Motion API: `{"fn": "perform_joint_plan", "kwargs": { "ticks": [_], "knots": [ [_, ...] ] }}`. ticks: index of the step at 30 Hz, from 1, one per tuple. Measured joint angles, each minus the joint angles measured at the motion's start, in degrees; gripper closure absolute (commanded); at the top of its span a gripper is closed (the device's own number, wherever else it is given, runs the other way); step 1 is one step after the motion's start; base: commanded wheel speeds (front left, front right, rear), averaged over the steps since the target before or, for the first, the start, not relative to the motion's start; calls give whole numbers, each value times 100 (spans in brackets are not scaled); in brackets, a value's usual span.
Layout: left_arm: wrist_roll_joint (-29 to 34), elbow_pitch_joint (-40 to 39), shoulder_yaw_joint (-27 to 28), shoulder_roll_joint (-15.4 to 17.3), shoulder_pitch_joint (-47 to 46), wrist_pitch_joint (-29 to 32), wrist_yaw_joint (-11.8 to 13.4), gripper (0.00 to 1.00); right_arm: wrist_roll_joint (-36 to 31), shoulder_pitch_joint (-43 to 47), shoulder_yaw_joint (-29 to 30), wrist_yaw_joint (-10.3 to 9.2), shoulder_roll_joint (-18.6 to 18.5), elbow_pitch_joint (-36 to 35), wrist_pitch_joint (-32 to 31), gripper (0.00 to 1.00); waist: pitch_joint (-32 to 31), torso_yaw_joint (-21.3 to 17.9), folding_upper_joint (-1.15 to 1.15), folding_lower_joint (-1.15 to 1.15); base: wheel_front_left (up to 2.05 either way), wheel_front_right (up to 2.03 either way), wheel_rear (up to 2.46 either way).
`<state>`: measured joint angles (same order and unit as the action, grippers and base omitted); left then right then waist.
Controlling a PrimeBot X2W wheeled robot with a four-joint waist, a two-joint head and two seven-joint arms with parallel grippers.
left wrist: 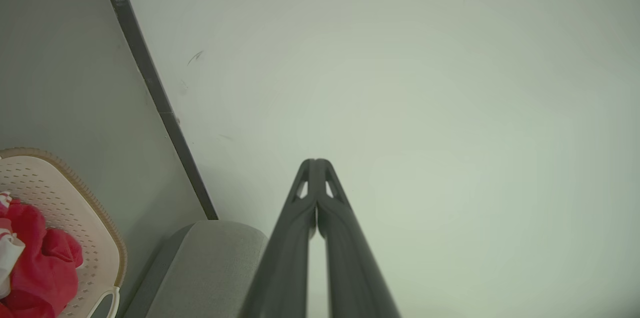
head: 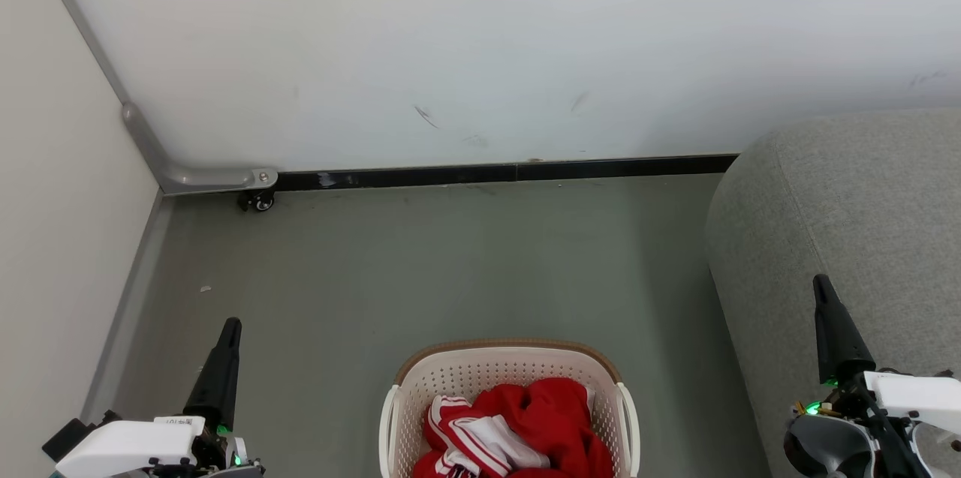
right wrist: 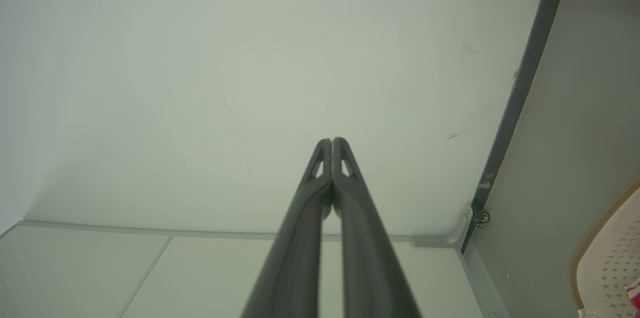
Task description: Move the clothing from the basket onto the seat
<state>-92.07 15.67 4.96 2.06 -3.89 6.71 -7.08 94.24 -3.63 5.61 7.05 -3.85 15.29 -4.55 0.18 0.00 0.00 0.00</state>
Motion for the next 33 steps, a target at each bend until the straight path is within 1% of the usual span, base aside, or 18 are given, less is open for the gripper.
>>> {"fn": "perform_joint_plan", "kwargs": {
  "ticks": [33],
  "knots": [
    [0, 0, 0, 0, 0, 0, 0, 100, -1, 0, 10, 0, 10, 0, -1, 100, 0, 0, 0, 0, 0, 0, 0]
  ]
}}
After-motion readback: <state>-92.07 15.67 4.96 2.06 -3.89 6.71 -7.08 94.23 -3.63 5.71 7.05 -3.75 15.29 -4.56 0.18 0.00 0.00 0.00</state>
